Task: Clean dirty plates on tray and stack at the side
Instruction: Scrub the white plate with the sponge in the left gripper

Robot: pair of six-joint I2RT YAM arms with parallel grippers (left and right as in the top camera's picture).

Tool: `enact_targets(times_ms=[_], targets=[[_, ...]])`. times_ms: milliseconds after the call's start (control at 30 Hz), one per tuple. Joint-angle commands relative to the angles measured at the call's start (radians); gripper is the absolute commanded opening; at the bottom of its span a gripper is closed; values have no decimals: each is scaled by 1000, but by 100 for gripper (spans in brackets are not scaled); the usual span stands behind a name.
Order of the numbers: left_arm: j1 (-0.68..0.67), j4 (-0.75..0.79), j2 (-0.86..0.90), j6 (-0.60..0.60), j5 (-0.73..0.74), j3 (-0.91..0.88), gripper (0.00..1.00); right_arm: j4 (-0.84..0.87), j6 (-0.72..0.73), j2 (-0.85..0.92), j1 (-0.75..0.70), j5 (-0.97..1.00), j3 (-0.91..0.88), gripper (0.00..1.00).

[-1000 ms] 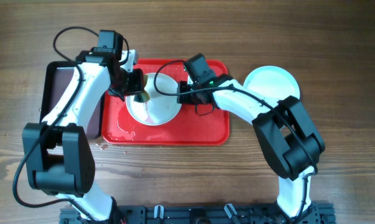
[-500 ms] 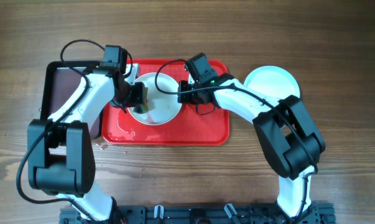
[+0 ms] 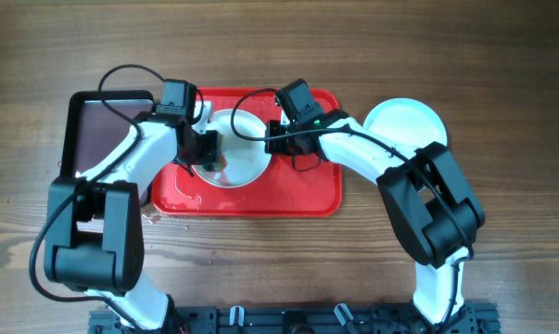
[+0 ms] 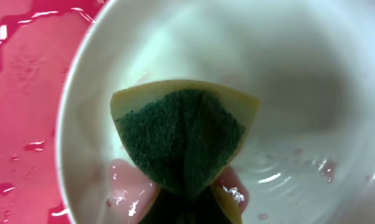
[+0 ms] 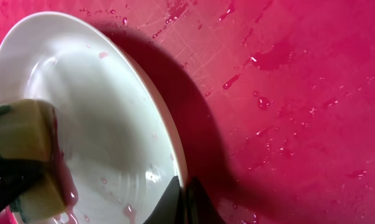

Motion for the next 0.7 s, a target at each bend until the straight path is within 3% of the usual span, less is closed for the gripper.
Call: enact_targets(times_ms=[0, 100, 300, 667], targets=[[-58, 10, 10, 19, 125, -34, 4, 6, -12, 32, -5, -29, -3, 4], [-71, 51, 10, 8, 240, -34, 4, 6, -13, 32, -5, -32, -3, 4], [-71, 129, 10, -76, 224, -34, 4, 6, -13, 32, -5, -36, -3, 4], [-71, 277, 12, -210, -278, -34, 4, 6, -13, 32, -5, -37, -3, 4]])
